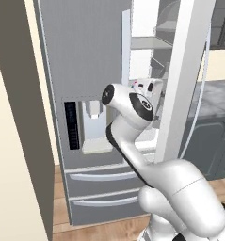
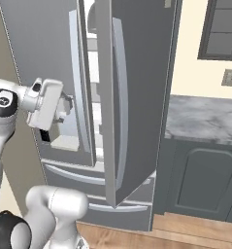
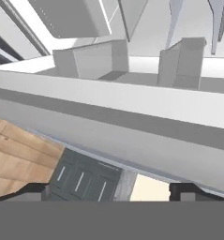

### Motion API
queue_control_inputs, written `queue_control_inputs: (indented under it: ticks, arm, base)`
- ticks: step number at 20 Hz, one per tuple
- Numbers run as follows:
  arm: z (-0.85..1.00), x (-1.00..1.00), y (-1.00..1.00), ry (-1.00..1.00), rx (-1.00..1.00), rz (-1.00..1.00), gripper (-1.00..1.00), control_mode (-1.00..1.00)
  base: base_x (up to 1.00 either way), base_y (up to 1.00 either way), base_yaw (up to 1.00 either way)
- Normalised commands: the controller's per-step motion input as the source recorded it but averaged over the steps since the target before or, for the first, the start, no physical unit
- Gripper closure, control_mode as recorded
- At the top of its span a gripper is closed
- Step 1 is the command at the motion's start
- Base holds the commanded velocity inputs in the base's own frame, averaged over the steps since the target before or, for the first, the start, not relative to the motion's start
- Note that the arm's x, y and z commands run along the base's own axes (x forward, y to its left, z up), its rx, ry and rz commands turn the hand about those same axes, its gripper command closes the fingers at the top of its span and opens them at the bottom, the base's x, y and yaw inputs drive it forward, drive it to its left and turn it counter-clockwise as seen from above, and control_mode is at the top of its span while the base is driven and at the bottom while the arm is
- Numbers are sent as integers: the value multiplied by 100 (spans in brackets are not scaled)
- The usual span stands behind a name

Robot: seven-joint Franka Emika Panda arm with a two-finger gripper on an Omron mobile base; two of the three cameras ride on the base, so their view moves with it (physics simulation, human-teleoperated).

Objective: Take the cake and cupcake from the fridge and place them on the empty tray on the dining counter.

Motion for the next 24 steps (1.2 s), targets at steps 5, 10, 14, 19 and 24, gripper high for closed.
queue_control_inputs:
  ticks: [5, 10, 14, 19, 24]
  arm:
    - [0, 77, -11, 0, 0, 0, -100, -100]
    - [0, 69, -3, 0, -1, -2, -100, -100]
    - [0, 61, -13, 0, -5, -10, -100, -100]
    - [-7, 75, -11, 0, -6, -10, -100, -100]
    - [-13, 40, -31, 0, -7, -9, -100, -100]
  base:
    - [0, 0, 0]
    - [0, 0, 0]
    - [0, 0, 0]
    - [0, 0, 0]
    - [0, 0, 0]
